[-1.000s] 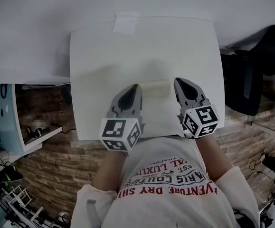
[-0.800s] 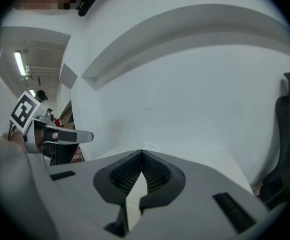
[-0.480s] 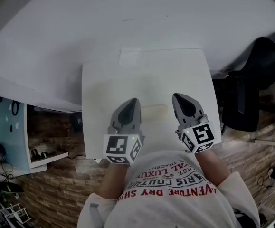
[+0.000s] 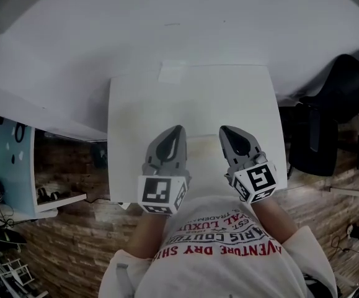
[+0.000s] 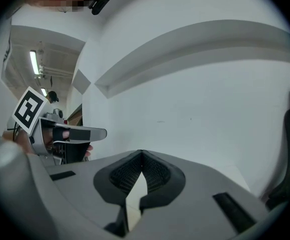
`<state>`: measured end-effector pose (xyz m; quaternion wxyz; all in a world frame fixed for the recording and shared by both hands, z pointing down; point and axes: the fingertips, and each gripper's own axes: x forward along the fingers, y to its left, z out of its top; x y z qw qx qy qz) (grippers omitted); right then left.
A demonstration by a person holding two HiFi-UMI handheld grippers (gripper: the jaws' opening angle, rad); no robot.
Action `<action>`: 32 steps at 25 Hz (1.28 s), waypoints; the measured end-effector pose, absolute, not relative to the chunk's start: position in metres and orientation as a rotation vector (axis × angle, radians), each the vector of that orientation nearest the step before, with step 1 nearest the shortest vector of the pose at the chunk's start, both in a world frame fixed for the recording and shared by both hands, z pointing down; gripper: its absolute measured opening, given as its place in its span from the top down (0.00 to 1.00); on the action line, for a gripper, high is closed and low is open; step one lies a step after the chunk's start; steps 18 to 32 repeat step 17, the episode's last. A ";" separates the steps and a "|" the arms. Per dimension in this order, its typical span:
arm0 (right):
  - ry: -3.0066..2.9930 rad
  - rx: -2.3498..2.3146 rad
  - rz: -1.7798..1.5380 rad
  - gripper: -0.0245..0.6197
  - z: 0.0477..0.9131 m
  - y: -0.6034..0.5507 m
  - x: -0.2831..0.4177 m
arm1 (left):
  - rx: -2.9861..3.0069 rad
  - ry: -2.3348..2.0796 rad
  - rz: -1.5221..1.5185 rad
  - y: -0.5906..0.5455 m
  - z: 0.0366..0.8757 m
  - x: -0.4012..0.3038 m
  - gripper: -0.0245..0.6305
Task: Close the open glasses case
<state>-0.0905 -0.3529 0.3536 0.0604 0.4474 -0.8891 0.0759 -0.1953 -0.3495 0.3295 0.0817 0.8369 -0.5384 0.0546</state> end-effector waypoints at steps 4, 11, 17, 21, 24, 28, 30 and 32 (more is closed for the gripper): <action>-2.689 1.330 0.232 0.94 0.355 -0.350 -0.092 | 2.500 -1.603 0.164 -0.347 0.332 -0.194 0.96; -2.688 1.316 0.228 0.94 0.356 -0.348 -0.095 | 2.472 -1.597 0.180 -0.347 0.340 -0.198 0.96; -2.683 1.310 0.236 0.94 0.359 -0.345 -0.096 | 2.456 -1.591 0.185 -0.347 0.344 -0.199 0.96; -2.683 1.310 0.236 0.94 0.359 -0.345 -0.096 | 2.456 -1.591 0.185 -0.347 0.344 -0.199 0.96; -2.683 1.310 0.236 0.94 0.359 -0.345 -0.096 | 2.456 -1.591 0.185 -0.347 0.344 -0.199 0.96; -2.683 1.310 0.236 0.94 0.359 -0.345 -0.096 | 2.456 -1.591 0.185 -0.347 0.344 -0.199 0.96; -2.683 1.310 0.236 0.94 0.359 -0.345 -0.096 | 2.456 -1.591 0.185 -0.347 0.344 -0.199 0.96; -2.683 1.310 0.236 0.94 0.359 -0.345 -0.096 | 2.456 -1.591 0.185 -0.347 0.344 -0.199 0.96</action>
